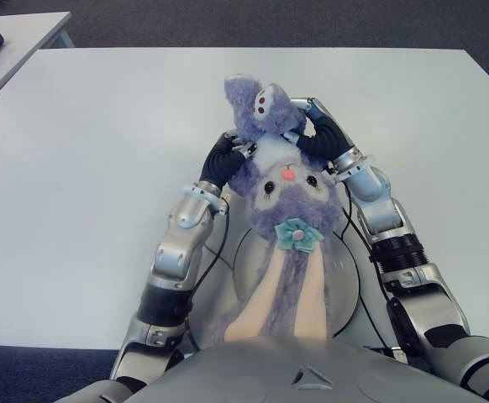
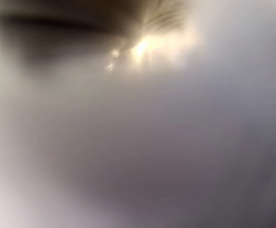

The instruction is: Put the doll into the plate.

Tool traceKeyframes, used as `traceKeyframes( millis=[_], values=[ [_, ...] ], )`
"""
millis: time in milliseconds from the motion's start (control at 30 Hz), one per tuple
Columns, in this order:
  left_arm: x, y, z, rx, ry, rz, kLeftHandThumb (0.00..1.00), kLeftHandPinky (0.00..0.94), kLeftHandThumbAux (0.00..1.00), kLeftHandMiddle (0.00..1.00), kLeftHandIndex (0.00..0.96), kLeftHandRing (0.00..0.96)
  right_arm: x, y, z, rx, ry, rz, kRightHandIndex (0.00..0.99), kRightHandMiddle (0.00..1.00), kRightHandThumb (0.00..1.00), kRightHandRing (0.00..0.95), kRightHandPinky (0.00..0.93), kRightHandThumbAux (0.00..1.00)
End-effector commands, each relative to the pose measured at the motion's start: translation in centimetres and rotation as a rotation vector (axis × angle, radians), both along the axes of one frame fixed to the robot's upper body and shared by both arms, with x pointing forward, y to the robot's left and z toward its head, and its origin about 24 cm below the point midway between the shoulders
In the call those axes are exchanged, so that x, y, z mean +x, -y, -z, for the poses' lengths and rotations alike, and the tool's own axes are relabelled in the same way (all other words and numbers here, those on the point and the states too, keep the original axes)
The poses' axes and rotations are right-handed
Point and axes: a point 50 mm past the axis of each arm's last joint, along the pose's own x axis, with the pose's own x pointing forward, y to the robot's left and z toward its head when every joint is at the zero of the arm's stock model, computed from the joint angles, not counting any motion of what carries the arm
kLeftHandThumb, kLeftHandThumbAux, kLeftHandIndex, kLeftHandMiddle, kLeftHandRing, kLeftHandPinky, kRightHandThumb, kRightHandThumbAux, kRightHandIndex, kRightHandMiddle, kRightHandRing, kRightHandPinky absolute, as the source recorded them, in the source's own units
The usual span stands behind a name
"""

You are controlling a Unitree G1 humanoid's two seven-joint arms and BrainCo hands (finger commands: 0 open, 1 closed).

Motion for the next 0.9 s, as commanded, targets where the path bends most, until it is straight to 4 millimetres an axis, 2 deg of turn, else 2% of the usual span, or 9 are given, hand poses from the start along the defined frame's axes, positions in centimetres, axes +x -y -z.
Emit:
traceKeyframes(
  millis=[33, 467, 900],
  values=[
    [-0.9, 0.8, 0.0, -0.010, -0.010, 0.075, 0.702, 0.831, 0.716, 0.801, 0.436, 0.828, -0.9, -0.1, 0.8, 0.003, -0.019, -0.028, 0.435, 0.875, 0.686, 0.869, 0.852, 0.728],
    [-2.5, 1.2, -0.1, 0.079, -0.017, 0.079, 0.702, 0.830, 0.715, 0.811, 0.437, 0.833, -2.7, 0.2, 2.2, 0.030, -0.057, -0.063, 0.435, 0.876, 0.688, 0.870, 0.850, 0.728],
    [-3.7, 1.9, 0.3, 0.142, -0.045, 0.096, 0.702, 0.843, 0.714, 0.831, 0.438, 0.841, -4.1, 0.4, 3.3, -0.015, -0.123, -0.090, 0.436, 0.867, 0.692, 0.864, 0.851, 0.726]
  ],
)
